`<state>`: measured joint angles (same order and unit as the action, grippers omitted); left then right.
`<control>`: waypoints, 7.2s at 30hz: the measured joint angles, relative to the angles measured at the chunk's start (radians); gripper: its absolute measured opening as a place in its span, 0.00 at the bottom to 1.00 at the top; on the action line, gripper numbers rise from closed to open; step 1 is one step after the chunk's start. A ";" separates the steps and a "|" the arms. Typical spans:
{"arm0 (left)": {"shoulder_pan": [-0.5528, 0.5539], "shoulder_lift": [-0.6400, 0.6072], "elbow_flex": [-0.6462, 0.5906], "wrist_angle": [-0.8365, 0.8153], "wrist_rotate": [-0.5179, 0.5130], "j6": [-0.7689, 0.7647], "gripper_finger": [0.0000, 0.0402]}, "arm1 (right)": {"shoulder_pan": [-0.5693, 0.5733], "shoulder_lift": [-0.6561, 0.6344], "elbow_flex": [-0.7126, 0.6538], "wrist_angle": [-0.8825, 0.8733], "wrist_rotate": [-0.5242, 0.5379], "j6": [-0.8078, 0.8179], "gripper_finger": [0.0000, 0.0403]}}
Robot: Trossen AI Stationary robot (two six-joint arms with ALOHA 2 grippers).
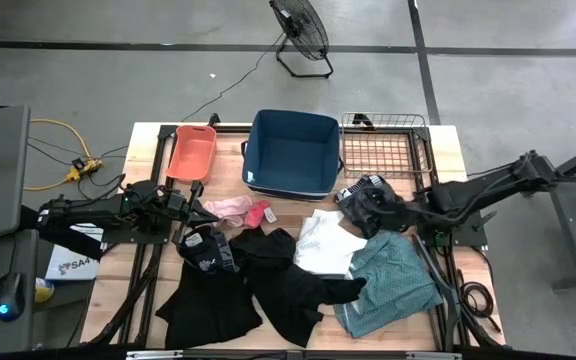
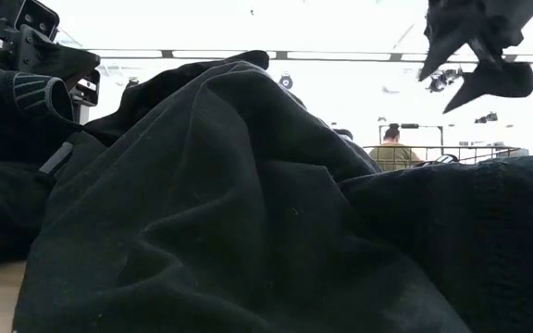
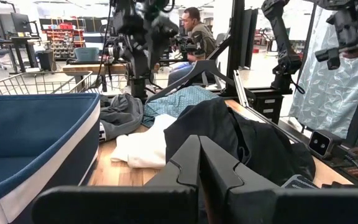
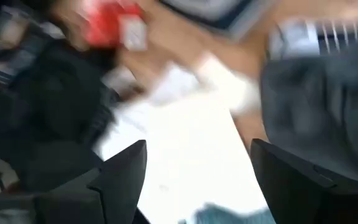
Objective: Pick & Place Cloths
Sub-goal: Put the gray boxer into the gold wire basket, then put the blue sock into the orange bin
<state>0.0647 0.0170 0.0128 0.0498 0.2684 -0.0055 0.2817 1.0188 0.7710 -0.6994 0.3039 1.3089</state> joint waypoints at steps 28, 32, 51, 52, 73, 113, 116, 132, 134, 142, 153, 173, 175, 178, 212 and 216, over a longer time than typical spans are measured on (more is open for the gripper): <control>0.000 0.000 0.000 0.000 0.000 0.000 0.00 | -0.038 0.261 -0.005 -0.422 0.138 0.369 0.69; 0.000 0.000 0.000 0.000 0.000 0.000 0.00 | -0.064 0.304 -0.005 -0.437 0.138 0.371 0.69; 0.000 0.000 0.000 0.000 0.000 0.000 0.00 | -0.186 0.609 -0.003 -0.210 0.073 0.289 0.61; 0.000 0.000 0.000 0.000 0.000 0.000 0.00 | -0.189 0.616 -0.002 -0.203 0.071 0.285 0.58; 0.000 0.000 0.000 0.000 0.000 0.000 0.00 | -0.148 0.513 0.060 -0.231 0.098 0.256 0.02; 0.000 0.000 0.000 0.000 0.000 0.000 0.00 | -0.158 0.029 0.354 -0.418 0.913 -0.106 0.01; 0.000 0.000 0.000 0.000 0.000 0.000 0.00 | -0.191 0.025 0.354 -0.418 0.938 -0.121 0.01; 0.000 0.000 0.000 0.000 0.000 0.000 0.00 | -0.518 0.041 0.355 -0.420 0.832 -0.393 0.01; 0.000 0.000 0.000 0.000 0.000 0.000 0.00 | -0.574 0.051 0.355 -0.421 0.771 -0.428 0.01; 0.000 0.000 0.000 0.000 0.000 0.000 0.00 | -0.734 0.143 0.355 -0.422 0.666 -0.507 0.01; 0.000 0.000 0.000 0.000 0.000 0.000 0.00 | -0.840 0.331 0.354 -0.385 0.514 -0.529 0.01; 0.000 0.000 0.000 0.000 0.000 0.000 0.00 | -0.933 0.407 0.354 -0.257 0.219 -0.634 0.11; 0.000 0.000 0.000 0.000 0.000 0.000 0.00 | -0.933 0.407 0.354 -0.257 0.218 -0.634 0.18; 0.000 0.000 0.000 0.000 0.000 0.000 0.00 | -0.933 0.407 0.354 -0.257 0.218 -0.634 0.29; 0.000 0.000 0.000 0.000 0.000 0.000 0.00 | -0.152 0.179 0.354 -0.231 0.190 -0.555 0.57; 0.000 0.000 0.000 0.000 0.000 0.000 0.00 | -0.074 0.252 0.354 -0.220 0.187 -0.495 0.57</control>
<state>0.0647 0.0171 0.0128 0.0498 0.2687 -0.0055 0.2082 1.2711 1.1248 -0.9192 0.4910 0.8135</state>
